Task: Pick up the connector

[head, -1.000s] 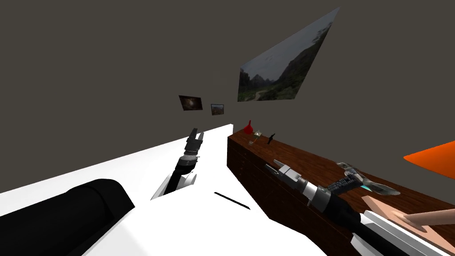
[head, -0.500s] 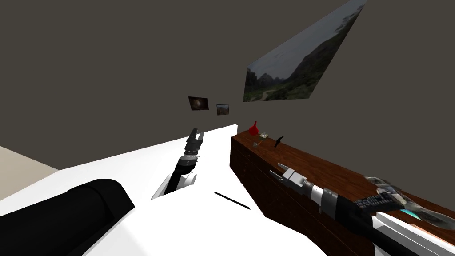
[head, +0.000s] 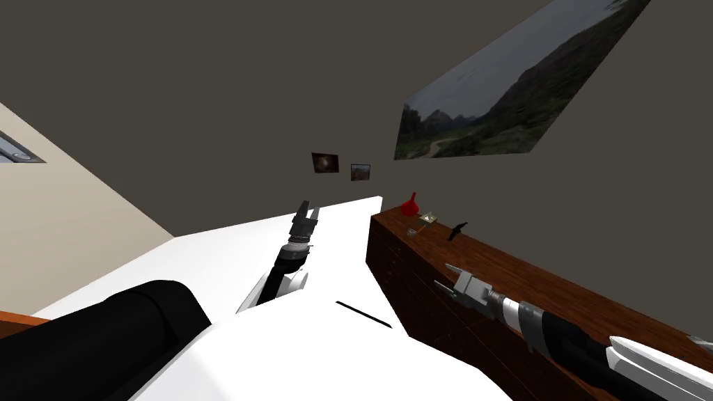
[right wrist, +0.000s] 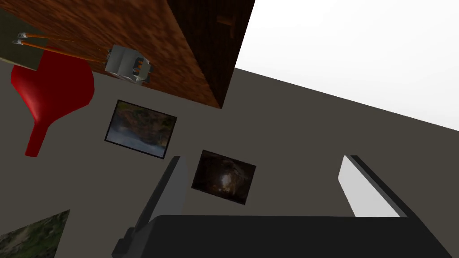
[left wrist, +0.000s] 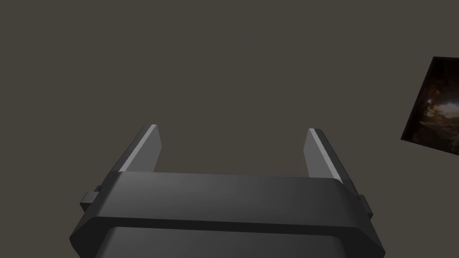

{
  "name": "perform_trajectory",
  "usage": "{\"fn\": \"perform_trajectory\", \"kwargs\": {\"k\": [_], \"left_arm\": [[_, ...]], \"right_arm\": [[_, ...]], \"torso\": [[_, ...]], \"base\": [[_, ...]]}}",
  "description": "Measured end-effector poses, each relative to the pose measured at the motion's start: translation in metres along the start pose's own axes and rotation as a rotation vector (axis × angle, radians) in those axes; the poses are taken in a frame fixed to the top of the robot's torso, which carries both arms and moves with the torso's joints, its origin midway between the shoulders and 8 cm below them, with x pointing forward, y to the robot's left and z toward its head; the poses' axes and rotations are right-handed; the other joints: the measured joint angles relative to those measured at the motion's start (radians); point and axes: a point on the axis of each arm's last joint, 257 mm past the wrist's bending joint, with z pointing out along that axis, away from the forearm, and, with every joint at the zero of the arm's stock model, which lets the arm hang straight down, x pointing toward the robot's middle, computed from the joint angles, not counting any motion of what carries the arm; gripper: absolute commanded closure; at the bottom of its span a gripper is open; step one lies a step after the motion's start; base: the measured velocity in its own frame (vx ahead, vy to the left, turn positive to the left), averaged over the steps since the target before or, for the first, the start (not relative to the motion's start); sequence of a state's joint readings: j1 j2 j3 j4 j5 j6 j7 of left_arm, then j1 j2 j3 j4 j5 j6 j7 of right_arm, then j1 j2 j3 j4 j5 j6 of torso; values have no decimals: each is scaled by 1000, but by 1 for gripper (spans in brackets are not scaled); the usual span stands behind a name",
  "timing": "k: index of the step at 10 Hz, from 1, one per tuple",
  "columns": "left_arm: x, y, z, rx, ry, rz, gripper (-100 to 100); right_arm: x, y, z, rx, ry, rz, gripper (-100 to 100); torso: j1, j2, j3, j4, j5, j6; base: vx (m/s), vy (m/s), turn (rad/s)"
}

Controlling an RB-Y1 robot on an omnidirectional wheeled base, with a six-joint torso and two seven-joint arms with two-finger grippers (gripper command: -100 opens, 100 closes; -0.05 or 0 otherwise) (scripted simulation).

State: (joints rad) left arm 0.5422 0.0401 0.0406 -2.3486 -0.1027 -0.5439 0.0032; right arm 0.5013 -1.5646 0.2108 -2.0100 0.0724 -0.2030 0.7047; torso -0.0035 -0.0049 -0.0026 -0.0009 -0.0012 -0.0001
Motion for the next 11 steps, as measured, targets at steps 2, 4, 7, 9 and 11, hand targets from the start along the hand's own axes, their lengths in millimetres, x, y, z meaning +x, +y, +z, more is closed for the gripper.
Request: {"fn": "perform_trajectory", "kwargs": {"k": [2,4,7,9,11], "left_arm": [[0,0,0,0,0,0,0],[0,0,0,0,0,0,0],[0,0,0,0,0,0,0],[0,0,0,0,0,0,0],[0,0,0,0,0,0,0]], "right_arm": [[22,-10,-5,1,77,-88,-100],[39,-14,-18,-7,152,-166,-100],[59,-28,-28,-15,233,-259,-100],[82,-35,-42,-27,319,-357,-100],[92,-42,-50,-38,367,-407,-100]], "torso": [[0,-1,0,0,0,0],[0,-1,-1,0,0,1],[2,-1,0,0,0,0],[-2,-3,-2,-1,-1,2],[1,-2,-1,0,0,1]], "base": [[29,-35,251],[43,-46,229],[38,-36,259],[43,-56,113],[58,-51,357]]}}
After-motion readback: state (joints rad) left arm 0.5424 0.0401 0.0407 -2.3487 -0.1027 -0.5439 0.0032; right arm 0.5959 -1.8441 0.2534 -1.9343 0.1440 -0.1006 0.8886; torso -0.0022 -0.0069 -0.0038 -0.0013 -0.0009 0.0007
